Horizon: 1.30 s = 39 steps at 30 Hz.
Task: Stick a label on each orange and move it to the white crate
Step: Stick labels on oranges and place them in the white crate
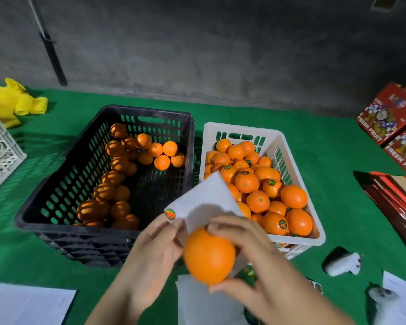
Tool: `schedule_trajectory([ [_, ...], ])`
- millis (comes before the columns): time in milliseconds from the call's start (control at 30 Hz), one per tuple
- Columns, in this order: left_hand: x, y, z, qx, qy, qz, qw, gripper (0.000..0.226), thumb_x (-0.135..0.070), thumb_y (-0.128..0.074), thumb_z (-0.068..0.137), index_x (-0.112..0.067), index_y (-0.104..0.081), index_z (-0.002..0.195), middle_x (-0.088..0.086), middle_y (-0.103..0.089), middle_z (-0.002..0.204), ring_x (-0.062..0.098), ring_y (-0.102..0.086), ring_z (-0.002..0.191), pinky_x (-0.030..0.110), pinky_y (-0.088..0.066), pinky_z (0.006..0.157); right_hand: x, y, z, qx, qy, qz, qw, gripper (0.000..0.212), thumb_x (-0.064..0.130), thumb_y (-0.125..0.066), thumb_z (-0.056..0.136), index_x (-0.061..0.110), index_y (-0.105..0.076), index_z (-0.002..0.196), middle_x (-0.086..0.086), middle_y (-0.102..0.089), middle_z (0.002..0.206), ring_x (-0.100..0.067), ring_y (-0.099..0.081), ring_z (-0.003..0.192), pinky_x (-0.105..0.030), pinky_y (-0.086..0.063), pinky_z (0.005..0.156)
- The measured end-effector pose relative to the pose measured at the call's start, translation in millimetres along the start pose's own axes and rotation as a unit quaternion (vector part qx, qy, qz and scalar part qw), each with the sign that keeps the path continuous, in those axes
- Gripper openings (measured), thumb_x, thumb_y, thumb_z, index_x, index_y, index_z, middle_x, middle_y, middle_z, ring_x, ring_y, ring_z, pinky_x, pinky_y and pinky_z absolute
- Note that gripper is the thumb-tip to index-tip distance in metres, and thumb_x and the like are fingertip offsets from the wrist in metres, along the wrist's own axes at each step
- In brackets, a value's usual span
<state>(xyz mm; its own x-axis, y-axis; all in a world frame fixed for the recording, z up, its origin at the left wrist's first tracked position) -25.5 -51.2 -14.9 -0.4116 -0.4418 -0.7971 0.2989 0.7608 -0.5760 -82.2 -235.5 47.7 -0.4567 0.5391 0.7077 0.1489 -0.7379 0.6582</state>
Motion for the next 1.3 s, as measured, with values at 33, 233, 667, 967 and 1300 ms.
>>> schedule_trajectory([
  [33, -5.8, 6.3, 2.0, -0.049, -0.047, 0.046, 0.997, 0.027, -0.023, -0.054, 0.105, -0.023, -0.078, 0.119, 0.008, -0.075, 0.126, 0.025, -0.07, 0.121, 0.044, -0.058, 0.101, -4.2, 13.3, 3.6, -0.027, 0.02, -0.033, 0.999, 0.068, 0.058, -0.074, 0.09, 0.05, -0.043, 0.151, 0.021, -0.045, 0.155, -0.005, -0.042, 0.146, -0.022, -0.031, 0.122],
  [233, -30.2, 32.9, 24.5, -0.107, -0.11, 0.241, 0.958, 0.019, -0.021, -0.053, 0.111, -0.02, -0.071, 0.115, 0.005, -0.076, 0.12, 0.024, -0.072, 0.116, 0.041, -0.062, 0.097, -88.7, 91.7, 56.4, -0.172, -0.055, -0.193, 0.965, 0.068, 0.037, -0.078, 0.093, 0.023, -0.046, 0.152, 0.007, -0.047, 0.152, -0.018, -0.045, 0.142, -0.034, -0.037, 0.118],
  [667, -36.4, 47.7, 43.7, -0.006, -0.029, 0.176, 0.984, 0.028, -0.028, -0.05, 0.111, -0.025, -0.066, 0.134, 0.002, -0.068, 0.142, 0.023, -0.063, 0.134, 0.044, -0.052, 0.109, -121.8, -34.2, 78.4, 0.029, -0.269, 0.28, 0.921, 0.062, 0.084, -0.049, 0.09, 0.046, -0.064, 0.136, 0.017, -0.065, 0.141, -0.005, -0.059, 0.132, -0.03, -0.047, 0.11],
  [967, -60.8, 52.3, 122.9, -0.008, -0.111, 0.422, 0.9, 0.029, -0.034, -0.048, 0.11, -0.017, -0.066, 0.125, 0.002, -0.073, 0.119, 0.025, -0.068, 0.116, 0.049, -0.053, 0.104, -146.2, -42.0, 87.2, -0.244, -0.224, 0.26, 0.907, 0.027, 0.047, -0.077, 0.091, 0.035, -0.066, 0.112, 0.002, -0.077, 0.112, -0.02, -0.075, 0.099, -0.04, -0.064, 0.072],
  [1300, -97.2, 177.2, 285.6, -0.157, 0.05, 0.87, 0.465, 0.083, -0.017, -0.062, 0.102, -0.038, -0.013, 0.167, 0.005, 0.018, 0.175, 0.047, -0.001, 0.158, 0.069, -0.016, 0.124, -144.8, -53.4, 88.3, -0.332, -0.228, 0.162, 0.901, 0.05, 0.073, -0.054, 0.093, 0.037, -0.057, 0.128, 0.015, -0.073, 0.112, -0.003, -0.072, 0.093, -0.018, -0.057, 0.062],
])
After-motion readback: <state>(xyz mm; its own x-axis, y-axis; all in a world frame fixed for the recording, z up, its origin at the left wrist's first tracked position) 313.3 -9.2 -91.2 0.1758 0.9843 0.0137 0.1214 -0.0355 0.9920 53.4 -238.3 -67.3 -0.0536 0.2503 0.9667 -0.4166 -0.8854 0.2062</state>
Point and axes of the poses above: each hand's wrist, its own z-axis towards the middle knuckle, its own y-axis out of the back of the hand, x = y × z, the point moved 4 cm from there along z, towards the middle knuckle
